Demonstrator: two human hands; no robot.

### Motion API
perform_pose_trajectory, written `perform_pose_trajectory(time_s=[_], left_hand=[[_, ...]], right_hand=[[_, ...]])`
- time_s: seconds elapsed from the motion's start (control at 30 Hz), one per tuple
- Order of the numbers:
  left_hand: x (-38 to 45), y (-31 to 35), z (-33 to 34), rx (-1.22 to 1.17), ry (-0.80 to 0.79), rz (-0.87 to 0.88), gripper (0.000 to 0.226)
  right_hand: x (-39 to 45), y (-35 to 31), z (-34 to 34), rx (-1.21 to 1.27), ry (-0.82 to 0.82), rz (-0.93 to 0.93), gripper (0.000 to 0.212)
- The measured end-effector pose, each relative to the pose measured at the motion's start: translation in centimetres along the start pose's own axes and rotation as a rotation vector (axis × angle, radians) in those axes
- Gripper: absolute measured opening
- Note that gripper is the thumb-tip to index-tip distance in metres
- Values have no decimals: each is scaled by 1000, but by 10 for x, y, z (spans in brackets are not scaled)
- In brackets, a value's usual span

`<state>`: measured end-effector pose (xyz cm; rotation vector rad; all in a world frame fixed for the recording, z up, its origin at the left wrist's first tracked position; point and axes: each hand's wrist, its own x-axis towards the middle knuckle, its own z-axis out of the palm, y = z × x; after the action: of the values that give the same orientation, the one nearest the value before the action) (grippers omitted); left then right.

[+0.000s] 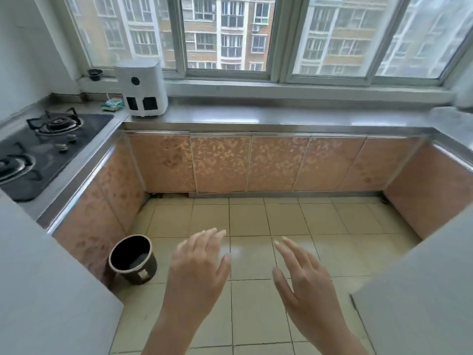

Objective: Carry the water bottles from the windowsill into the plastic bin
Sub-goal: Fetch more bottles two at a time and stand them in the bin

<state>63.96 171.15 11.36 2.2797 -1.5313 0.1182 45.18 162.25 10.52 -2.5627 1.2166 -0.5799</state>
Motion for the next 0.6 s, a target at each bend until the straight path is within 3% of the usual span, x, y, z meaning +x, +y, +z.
perform_pose_trajectory(time_s=[0.6], left_hand=[[374, 102, 157, -59, -105, 473, 51]], right_hand=[[253, 198, -16, -76, 173, 425, 53]])
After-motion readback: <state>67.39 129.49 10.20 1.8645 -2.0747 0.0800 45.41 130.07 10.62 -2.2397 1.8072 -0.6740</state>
